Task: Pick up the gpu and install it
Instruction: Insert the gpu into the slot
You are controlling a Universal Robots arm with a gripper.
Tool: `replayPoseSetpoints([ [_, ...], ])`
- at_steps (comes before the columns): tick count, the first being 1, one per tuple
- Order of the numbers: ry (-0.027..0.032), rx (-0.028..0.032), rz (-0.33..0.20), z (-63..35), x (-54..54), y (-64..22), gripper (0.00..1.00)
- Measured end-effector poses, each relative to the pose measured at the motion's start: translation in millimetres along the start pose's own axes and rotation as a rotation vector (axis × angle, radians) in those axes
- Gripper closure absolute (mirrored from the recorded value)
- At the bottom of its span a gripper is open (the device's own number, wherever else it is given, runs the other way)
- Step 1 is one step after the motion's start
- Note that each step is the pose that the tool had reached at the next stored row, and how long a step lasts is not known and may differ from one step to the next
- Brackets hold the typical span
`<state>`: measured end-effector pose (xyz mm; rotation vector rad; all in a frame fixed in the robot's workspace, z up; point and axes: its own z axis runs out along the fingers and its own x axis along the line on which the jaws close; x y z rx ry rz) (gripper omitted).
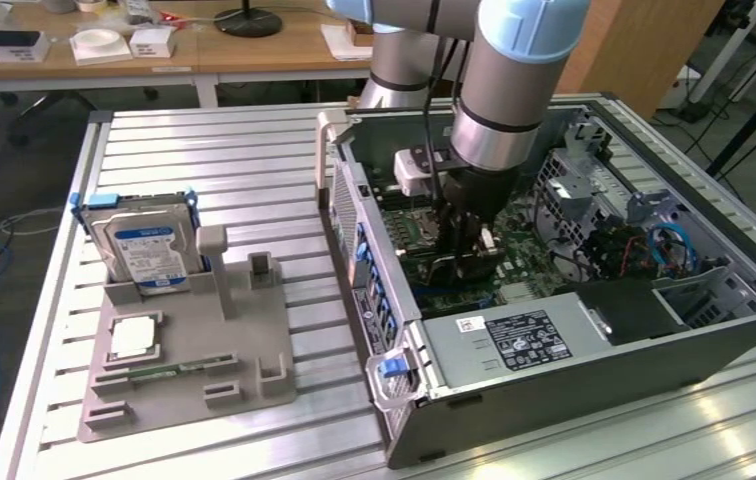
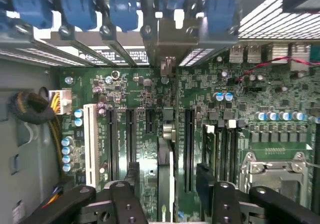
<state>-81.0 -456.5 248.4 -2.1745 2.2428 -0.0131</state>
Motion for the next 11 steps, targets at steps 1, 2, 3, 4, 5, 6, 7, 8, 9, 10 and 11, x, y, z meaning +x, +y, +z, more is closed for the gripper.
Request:
replayPoseSetpoints([
  [1, 0.0000, 0.0000, 0.000, -4.5, 0.0, -0.1, 0.43],
  [2, 0.0001, 0.0000, 0.000, -9.0, 0.0, -0.2, 0.43],
  [3, -0.0001, 0.0000, 0.000, -13.8, -0.1, -0.2, 0.43],
  [4, 0.0000, 0.0000, 0.000, -18.4, -0.1, -0.4, 0.43],
  [5, 0.0001, 0.0000, 0.000, -21.9, -0.2, -0.4, 0.43],
  [6, -0.0001, 0.0001, 0.000, -22.5, -0.2, -0.4, 0.43],
  [7, -0.0001, 0.0000, 0.000, -22.7, -0.2, -0.5, 0.44],
  [8, -0.0002, 0.0000, 0.000, -22.6, -0.2, -0.4, 0.51],
  [9, -0.0003, 0.0001, 0.000, -22.6, -0.2, -0.5, 0.51],
  [10, -0.0002, 0.0000, 0.000, -22.7, -0.2, -0.4, 0.51],
  [11, -0.0001, 0.0000, 0.000, -22.7, -0.2, -0.4, 0.57],
])
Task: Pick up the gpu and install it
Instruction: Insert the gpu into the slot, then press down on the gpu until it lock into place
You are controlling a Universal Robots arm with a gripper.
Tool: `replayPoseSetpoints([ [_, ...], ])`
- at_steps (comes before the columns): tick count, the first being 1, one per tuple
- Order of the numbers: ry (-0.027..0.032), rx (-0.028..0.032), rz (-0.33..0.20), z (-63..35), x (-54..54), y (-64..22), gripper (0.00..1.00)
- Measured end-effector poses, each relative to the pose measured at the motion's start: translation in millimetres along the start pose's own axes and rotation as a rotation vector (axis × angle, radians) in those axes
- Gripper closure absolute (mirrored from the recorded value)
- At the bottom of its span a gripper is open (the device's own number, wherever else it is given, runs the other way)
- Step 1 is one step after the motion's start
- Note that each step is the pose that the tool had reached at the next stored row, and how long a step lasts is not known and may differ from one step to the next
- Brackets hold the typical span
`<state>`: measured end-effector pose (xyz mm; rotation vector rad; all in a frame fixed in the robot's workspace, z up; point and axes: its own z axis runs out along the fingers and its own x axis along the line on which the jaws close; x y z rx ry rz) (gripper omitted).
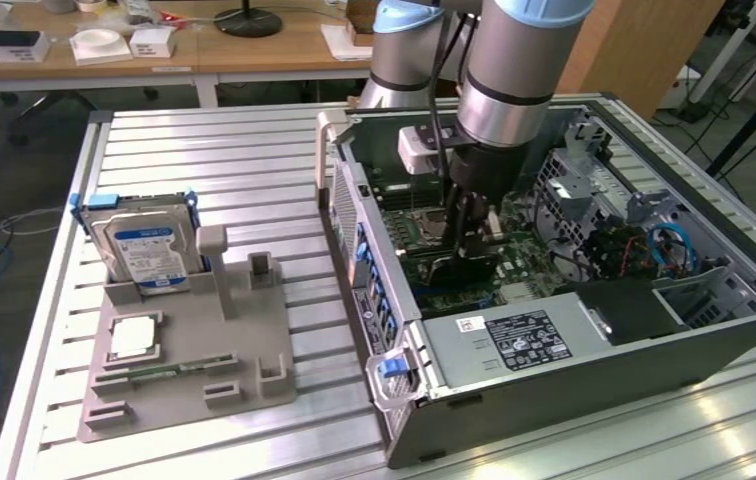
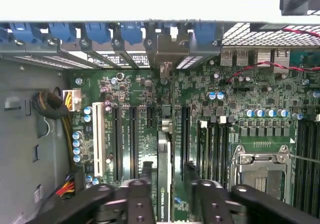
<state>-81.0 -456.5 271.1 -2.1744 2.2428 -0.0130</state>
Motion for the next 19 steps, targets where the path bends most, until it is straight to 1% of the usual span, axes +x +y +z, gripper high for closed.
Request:
replayPoseSetpoints([
  [2, 0.0000, -0.0001, 0.000, 0.0, 0.0, 0.0, 0.68],
  [3, 0.0000, 0.0000, 0.000, 0.0, 0.0, 0.0, 0.68],
  [6, 0.0000, 0.0000, 0.000, 0.0, 0.0, 0.0, 0.86],
  [8, 0.0001, -0.0001, 0.000, 0.0, 0.0, 0.0, 0.86],
  [9, 0.0000, 0.0000, 0.000, 0.0, 0.0, 0.0, 0.89],
  [19, 0.0001, 0.0000, 0.000, 0.0, 0.0, 0.0, 0.89],
])
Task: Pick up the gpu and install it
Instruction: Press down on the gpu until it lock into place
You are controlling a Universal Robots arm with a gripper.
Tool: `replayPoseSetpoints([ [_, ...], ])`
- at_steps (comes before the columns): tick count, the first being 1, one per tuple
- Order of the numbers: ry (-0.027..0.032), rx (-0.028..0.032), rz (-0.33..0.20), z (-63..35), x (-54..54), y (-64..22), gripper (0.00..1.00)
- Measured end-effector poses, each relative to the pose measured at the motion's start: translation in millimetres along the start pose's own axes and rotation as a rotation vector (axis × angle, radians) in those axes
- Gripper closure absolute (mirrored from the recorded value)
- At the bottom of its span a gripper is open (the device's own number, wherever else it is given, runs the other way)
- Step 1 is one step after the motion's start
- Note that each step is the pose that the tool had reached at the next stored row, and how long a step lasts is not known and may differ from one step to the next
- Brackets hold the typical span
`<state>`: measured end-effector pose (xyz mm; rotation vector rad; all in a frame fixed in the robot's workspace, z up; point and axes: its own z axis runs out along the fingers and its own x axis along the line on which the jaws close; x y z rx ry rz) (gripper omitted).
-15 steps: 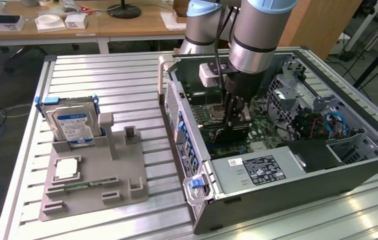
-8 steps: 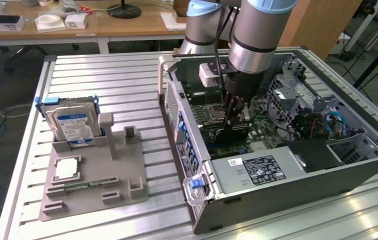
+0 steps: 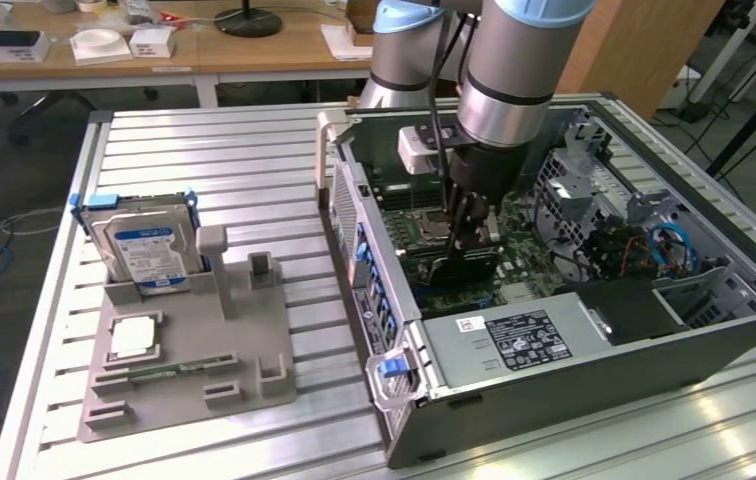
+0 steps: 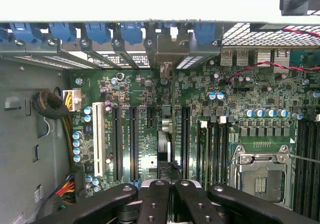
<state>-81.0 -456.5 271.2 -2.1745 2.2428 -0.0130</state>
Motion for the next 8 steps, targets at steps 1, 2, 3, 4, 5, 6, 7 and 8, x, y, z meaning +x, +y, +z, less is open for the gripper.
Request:
replayPoseSetpoints([
  [1, 0.0000, 0.0001, 0.000, 0.0, 0.0, 0.0, 0.89],
  [2, 0.0001, 0.0000, 0.000, 0.0, 0.0, 0.0, 0.89],
  [3, 0.0003, -0.0001, 0.000, 0.1, 0.0, 0.0, 0.89],
  [4, 0.0000, 0.0000, 0.000, 0.6, 0.0, 0.0, 0.89],
  [5, 0.0000, 0.0000, 0.000, 1.4, 0.0, 0.0, 0.89],
  [6, 0.0000, 0.0001, 0.000, 2.5, 0.0, 0.0, 0.89],
  [7, 0.0000, 0.0002, 0.000, 3.8, 0.0, 0.0, 0.89],
  [8, 0.0000, 0.0003, 0.000, 5.0, 0.0, 0.1, 0.89],
])
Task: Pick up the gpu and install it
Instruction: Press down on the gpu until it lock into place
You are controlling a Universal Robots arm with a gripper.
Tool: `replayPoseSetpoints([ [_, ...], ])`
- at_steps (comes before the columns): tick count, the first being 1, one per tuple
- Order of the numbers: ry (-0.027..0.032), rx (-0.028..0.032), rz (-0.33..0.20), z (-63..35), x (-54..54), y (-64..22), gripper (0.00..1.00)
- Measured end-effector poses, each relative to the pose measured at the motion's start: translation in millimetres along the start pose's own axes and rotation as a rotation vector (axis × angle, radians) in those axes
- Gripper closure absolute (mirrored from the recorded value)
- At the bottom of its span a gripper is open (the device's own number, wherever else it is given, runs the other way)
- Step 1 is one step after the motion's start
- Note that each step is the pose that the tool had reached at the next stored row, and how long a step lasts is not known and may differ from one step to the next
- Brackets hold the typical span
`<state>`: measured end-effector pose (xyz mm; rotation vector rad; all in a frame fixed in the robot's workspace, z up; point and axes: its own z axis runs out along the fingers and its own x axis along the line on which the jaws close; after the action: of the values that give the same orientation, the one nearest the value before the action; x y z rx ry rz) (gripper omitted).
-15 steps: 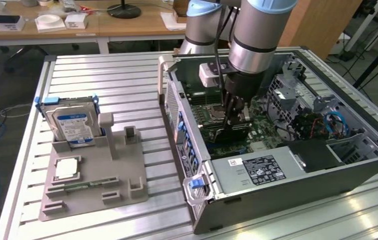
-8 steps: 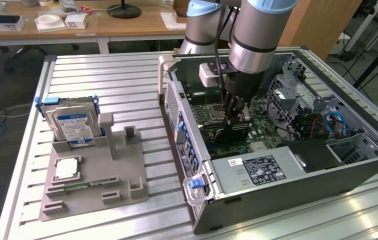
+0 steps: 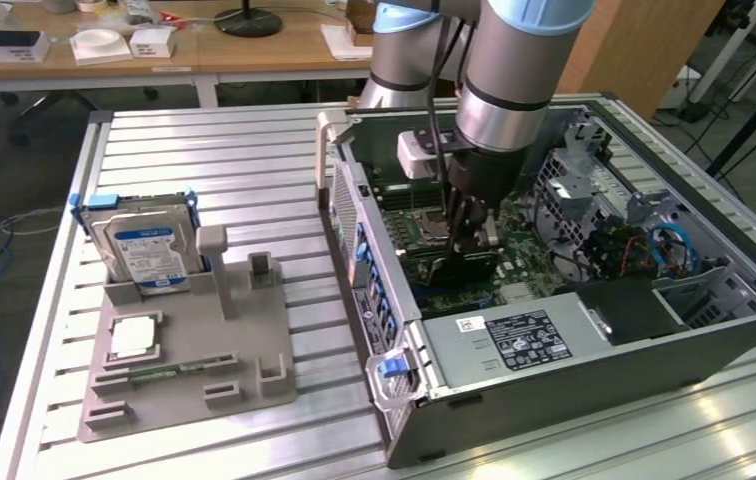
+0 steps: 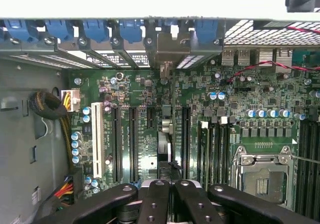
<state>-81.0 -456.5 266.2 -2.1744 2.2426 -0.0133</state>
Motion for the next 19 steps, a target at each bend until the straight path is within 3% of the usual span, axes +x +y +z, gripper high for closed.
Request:
replayPoseSetpoints([
  [10, 0.0005, 0.0001, 0.000, 4.0, 0.1, 0.1, 0.89],
  [16, 0.0000, 0.0005, 0.000, -13.1, -0.1, -0.2, 0.89],
  [19, -0.0001, 0.0005, 0.000, -15.1, -0.1, 0.5, 0.89],
])
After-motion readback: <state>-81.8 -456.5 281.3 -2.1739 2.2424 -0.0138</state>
